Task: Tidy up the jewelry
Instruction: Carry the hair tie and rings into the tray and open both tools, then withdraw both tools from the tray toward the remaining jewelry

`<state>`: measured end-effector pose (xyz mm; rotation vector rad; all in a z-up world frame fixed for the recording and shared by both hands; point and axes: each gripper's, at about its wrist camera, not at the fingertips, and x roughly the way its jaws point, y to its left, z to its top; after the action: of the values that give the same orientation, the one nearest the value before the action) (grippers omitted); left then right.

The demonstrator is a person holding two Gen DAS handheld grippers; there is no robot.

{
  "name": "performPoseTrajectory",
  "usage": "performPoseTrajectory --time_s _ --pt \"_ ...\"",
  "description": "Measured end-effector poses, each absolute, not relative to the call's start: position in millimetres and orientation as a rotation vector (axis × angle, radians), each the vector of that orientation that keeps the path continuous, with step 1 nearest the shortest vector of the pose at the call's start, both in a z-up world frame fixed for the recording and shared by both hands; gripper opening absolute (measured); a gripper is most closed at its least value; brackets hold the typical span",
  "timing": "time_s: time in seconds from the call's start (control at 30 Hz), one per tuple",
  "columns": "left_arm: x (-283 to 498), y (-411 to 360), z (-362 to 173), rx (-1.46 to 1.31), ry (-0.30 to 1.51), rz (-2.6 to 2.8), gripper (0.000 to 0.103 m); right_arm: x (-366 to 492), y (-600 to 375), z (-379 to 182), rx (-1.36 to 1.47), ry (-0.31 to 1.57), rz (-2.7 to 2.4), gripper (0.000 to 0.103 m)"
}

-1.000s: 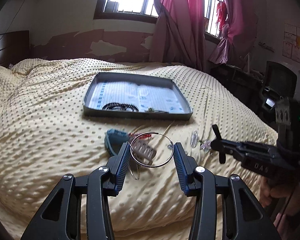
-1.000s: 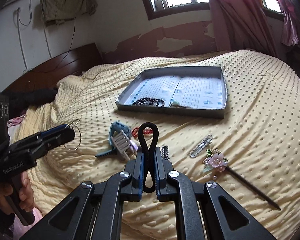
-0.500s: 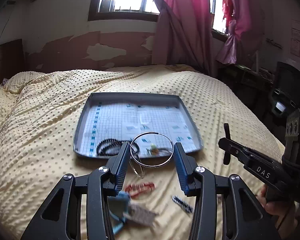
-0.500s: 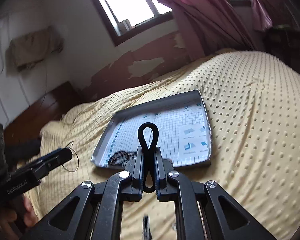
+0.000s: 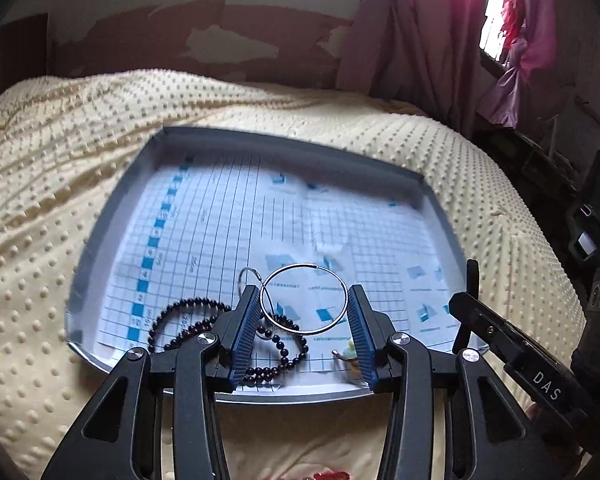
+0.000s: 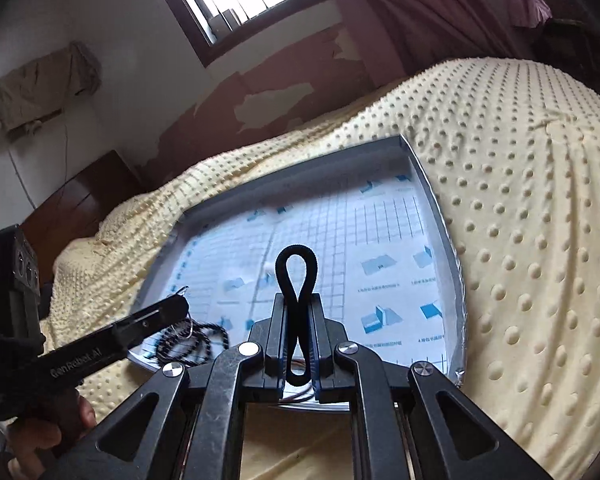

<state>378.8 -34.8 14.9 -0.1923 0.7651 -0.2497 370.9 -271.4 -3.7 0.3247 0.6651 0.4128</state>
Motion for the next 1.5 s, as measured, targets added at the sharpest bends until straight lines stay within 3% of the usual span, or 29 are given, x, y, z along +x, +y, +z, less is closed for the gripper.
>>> performPoseTrajectory --time_s 0.17,0.23,0.4,0.53,0.67,0.73,0.8,0.83,0.87,0.9,1.0,1.27,1.5 --pt "385.2 -24.2 3.3 -0.288 0.810 -0.265 0.039 375.0 -269.0 -12.5 0.318 0.712 0.411 0.015" --pt "385.0 -23.3 4.7 -0.282 0.815 -0.248 0.040 375.4 -268.8 -11.6 0.315 0.714 0.409 0.030" --pt "380.3 -20.9 8.8 -0.316 0.837 -0.265 0.040 370.0 -272.8 -2.4 0.301 0.708 0.402 0.039" --pt "372.8 -18.7 16.0 -0.357 0.837 -0.266 0.062 362.4 -279.2 5.4 0.297 0.695 0.394 0.058" --pt "362.7 -20.0 26.8 -0.343 0.830 -0.251 0.065 350.2 -283.7 18.5 0.269 0.667 0.375 0.063" --pt "353.0 -18.2 34.4 -0.336 0.814 -0.239 0.073 340.0 -286.7 26.6 0.255 0.639 0.368 0.071" --pt "341.9 -18.1 42.7 -0.322 0.782 -0.232 0.074 327.8 -288.8 36.1 0.242 0.610 0.368 0.077" --pt "335.5 -17.8 47.0 -0.314 0.769 -0.229 0.078 322.2 -289.5 40.0 0.237 0.598 0.372 0.080" --pt "330.0 -18.0 50.5 -0.307 0.758 -0.224 0.092 313.6 -290.3 46.0 0.226 0.581 0.379 0.082" --pt "321.6 -17.2 55.0 -0.299 0.738 -0.214 0.099 306.3 -291.3 50.4 0.216 0.567 0.381 0.088" --pt "293.9 -14.1 67.6 -0.291 0.655 -0.204 0.102 281.5 -294.1 63.4 0.199 0.523 0.398 0.103" --pt "217.9 -11.8 86.0 -0.218 0.468 -0.181 0.102 208.9 -298.0 85.8 0.096 0.409 0.405 0.103" --pt "156.4 -14.0 72.8 -0.167 0.440 -0.219 0.102 147.8 -300.7 79.6 0.056 0.396 0.413 0.103"
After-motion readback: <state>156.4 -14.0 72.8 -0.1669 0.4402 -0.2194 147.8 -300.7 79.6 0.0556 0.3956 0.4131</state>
